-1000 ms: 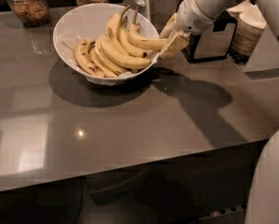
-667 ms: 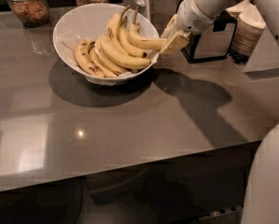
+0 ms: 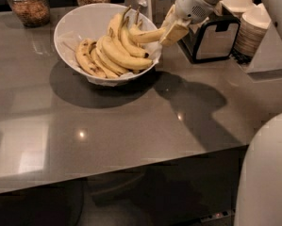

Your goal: Pick banana from white bowl

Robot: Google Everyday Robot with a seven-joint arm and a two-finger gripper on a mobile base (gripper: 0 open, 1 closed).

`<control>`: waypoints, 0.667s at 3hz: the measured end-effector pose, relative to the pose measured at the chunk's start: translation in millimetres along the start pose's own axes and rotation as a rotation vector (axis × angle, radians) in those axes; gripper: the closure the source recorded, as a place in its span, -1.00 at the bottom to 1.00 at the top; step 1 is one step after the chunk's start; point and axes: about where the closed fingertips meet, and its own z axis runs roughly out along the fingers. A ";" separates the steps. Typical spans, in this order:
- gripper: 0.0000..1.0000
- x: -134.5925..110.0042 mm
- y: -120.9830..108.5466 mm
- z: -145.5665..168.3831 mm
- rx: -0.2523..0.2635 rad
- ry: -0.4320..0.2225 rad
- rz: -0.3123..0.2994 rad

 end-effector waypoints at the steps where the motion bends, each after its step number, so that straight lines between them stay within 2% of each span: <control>1: 1.00 -5.4 11.1 -20.7 -0.010 -0.014 -0.012; 2: 1.00 -3.9 30.6 -43.3 -0.022 -0.065 -0.016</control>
Offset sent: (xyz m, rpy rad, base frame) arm -0.0776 -0.0406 0.0489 0.1139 0.0215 0.0608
